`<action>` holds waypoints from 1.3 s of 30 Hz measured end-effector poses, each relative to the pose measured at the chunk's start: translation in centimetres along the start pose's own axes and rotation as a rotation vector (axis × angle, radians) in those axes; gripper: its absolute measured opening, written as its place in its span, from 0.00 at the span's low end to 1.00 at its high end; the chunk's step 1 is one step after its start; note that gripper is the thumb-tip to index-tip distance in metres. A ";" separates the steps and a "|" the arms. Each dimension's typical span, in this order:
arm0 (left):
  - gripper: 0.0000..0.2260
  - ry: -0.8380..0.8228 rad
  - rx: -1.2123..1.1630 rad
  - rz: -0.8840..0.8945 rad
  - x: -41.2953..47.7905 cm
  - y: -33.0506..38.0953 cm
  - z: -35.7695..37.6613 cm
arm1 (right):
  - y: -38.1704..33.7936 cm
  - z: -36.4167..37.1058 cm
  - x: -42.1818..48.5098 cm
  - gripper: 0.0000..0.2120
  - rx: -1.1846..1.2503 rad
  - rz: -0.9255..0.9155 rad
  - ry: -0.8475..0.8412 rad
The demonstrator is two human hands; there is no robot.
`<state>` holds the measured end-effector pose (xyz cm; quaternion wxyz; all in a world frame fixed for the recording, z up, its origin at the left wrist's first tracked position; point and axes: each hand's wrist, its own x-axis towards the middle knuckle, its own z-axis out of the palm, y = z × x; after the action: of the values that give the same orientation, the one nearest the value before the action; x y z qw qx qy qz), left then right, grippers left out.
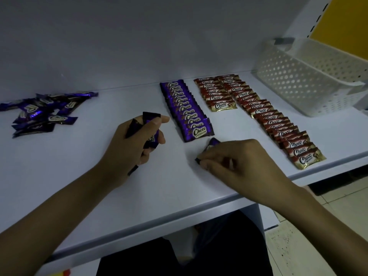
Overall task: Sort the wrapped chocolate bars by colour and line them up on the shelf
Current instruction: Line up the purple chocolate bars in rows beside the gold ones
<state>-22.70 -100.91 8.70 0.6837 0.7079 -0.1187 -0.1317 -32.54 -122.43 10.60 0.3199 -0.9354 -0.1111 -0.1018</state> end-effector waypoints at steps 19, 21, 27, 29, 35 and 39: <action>0.18 -0.021 -0.006 -0.028 1.5 -2.5 -1.0 | 2.3 -2.2 1.0 0.10 -0.298 0.129 -0.040; 0.17 -0.023 0.007 -0.015 1.5 -2.4 -1.0 | 2.4 -2.1 1.7 0.09 -0.231 0.128 -0.022; 0.22 -0.069 0.043 0.078 0.8 -1.2 -0.4 | 2.0 -0.8 4.2 0.14 -0.242 0.058 0.061; 0.22 -0.074 0.047 0.097 0.7 -0.9 -0.3 | 1.9 -0.7 4.6 0.14 -0.260 0.050 0.066; 0.14 -0.085 0.057 0.096 0.5 -0.6 -0.2 | 2.3 -0.5 5.0 0.15 -0.260 0.041 0.055; 0.18 -0.082 0.083 0.139 0.2 -0.3 -0.1 | 1.8 -0.4 4.9 0.13 -0.157 0.045 0.140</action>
<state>-22.45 -100.87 8.40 0.6560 0.7195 -0.2010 -0.1078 -27.40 -123.38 11.16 0.2550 -0.9504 -0.0589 -0.1680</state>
